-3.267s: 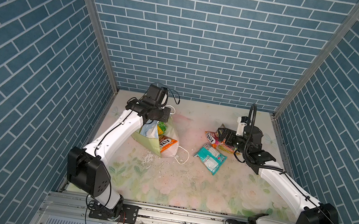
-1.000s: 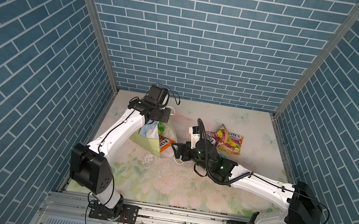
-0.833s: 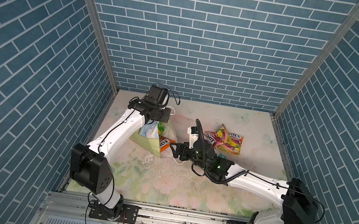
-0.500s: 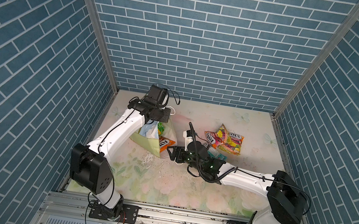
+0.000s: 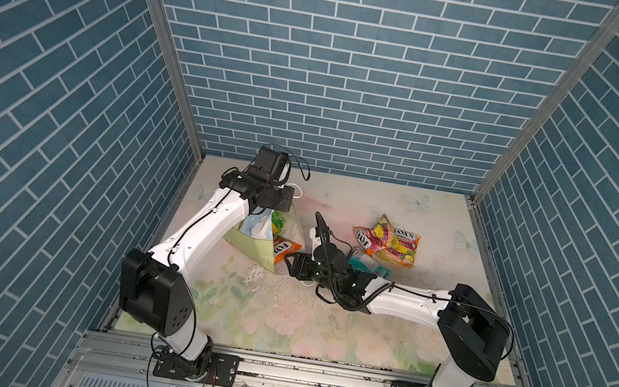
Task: Take the snacks out of the paper bag
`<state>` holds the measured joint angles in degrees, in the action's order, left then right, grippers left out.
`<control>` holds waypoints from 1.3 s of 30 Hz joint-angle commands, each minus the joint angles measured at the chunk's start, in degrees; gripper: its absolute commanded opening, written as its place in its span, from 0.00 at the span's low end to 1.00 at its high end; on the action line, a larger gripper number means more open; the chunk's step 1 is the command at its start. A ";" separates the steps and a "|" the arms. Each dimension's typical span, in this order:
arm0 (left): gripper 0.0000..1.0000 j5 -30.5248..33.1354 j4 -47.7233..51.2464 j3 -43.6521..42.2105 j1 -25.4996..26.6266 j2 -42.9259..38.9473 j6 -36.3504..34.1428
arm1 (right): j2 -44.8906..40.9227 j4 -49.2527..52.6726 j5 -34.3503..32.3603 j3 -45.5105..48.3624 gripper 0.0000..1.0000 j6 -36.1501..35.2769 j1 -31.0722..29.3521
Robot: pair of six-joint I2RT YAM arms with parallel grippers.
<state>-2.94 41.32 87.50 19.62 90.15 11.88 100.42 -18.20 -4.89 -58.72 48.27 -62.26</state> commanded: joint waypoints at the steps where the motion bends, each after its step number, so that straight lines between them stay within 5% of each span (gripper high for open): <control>1: 0.00 -1.50 -2.53 0.26 -0.17 -2.63 0.80 | 1.93 -0.99 0.26 -2.32 0.66 1.56 -0.09; 39: 0.00 -3.56 -3.00 0.09 -0.04 -3.93 1.88 | 7.16 0.46 -1.46 -7.38 0.65 1.64 0.03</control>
<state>-5.28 41.28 87.39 19.62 88.82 13.30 106.30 -17.54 -5.39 -64.93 48.29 -62.24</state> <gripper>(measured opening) 0.049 0.650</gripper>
